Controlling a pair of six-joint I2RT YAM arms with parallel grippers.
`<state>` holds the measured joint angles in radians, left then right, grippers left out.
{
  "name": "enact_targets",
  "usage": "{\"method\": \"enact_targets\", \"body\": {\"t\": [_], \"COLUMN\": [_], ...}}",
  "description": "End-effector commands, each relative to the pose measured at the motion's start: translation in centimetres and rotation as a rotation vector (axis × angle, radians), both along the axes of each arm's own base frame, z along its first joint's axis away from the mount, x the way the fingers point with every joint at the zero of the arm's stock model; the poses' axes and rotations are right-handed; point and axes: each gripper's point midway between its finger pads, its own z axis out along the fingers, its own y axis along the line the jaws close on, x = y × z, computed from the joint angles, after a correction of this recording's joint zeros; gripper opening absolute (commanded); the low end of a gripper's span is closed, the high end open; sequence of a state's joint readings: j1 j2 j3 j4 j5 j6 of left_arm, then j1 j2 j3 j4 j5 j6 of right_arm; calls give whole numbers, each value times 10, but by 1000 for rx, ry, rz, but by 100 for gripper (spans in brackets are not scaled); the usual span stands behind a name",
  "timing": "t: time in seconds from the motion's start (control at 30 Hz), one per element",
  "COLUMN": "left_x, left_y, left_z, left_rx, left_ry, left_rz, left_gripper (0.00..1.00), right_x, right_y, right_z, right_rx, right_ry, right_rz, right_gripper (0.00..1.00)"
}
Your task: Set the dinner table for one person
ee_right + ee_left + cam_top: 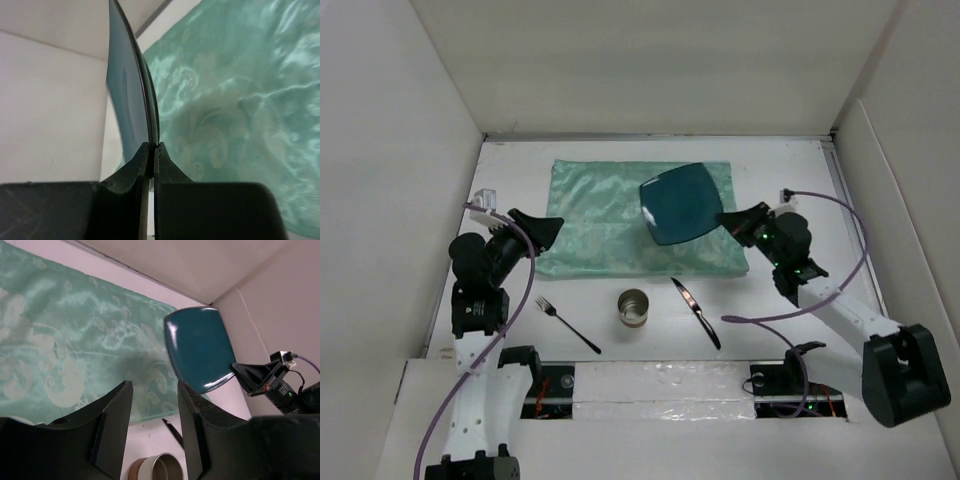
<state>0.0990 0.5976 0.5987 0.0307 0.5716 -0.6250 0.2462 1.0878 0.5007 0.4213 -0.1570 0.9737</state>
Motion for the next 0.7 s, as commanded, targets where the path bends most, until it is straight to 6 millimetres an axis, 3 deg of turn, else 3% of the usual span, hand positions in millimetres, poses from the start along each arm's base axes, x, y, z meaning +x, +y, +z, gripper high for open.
{"method": "enact_targets", "body": {"t": [0.0,0.07,0.1,0.17,0.23,0.53,0.57,0.63,0.67], "left_x": [-7,-5,-5,-4,-2,-4,-3,-3,-3], "left_y": [3,7,7,6,5,2,2,1,1], "left_z": [14,10,6,2,-5,-5,-4,-4,-4], "left_rx": [98,118,120,108,105,101,101,100,98], "left_ry": [-33,-24,-19,-13,1,-2,-4,-4,-5], "left_rz": [-3,11,10,5,3,-16,-16,-24,-28], "left_gripper": [39,39,39,39,39,39,39,39,39], "right_x": [18,25,28,33,34,44,45,49,54], "right_y": [34,43,60,67,85,103,111,117,119], "right_z": [113,124,114,120,109,59,44,42,29], "right_rx": [236,301,311,371,409,605,607,625,620], "right_ry": [-313,-339,-312,-324,-302,-215,-184,-181,-160], "right_rz": [-19,-54,-31,-73,-60,-220,-215,-219,-232], "right_gripper": [0,0,0,0,0,0,0,0,0]}}
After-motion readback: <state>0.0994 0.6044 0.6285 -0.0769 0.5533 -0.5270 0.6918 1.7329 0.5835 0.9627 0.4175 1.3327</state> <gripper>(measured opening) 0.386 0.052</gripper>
